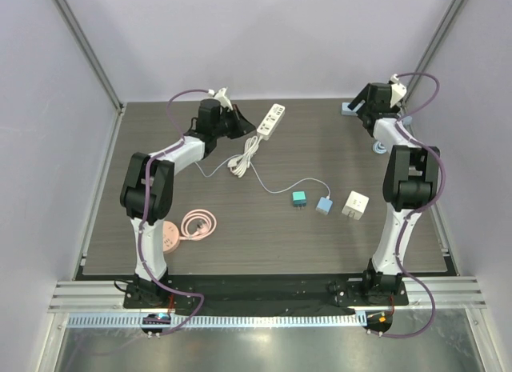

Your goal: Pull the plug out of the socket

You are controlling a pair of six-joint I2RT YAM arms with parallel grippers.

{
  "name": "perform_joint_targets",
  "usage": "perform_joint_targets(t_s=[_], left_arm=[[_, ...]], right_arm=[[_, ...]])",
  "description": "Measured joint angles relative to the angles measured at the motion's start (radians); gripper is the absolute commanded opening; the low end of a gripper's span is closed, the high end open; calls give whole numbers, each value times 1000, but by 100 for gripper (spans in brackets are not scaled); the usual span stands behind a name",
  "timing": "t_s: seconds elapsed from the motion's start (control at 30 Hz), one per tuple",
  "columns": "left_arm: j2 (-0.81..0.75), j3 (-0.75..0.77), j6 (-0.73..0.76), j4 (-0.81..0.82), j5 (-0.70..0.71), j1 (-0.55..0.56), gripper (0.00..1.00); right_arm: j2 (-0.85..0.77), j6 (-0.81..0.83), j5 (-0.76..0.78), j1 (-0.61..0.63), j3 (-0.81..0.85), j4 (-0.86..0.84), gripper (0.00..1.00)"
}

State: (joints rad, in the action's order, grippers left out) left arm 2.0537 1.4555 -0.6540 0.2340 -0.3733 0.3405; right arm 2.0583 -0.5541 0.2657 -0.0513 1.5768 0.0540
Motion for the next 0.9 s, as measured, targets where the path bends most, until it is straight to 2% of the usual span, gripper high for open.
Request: perform_joint_targets(t_s=[0.23, 0.53, 0.9], left_arm=[[4, 18, 7, 2, -55, 0, 22], [20, 20, 7, 1, -84, 0, 24], [44, 43, 3, 1, -96, 0, 24]], right_arm=[[217, 39, 4, 2, 270, 47, 93], [438, 163, 78, 7, 505, 108, 96], [473, 299, 196, 4, 577, 135, 95]])
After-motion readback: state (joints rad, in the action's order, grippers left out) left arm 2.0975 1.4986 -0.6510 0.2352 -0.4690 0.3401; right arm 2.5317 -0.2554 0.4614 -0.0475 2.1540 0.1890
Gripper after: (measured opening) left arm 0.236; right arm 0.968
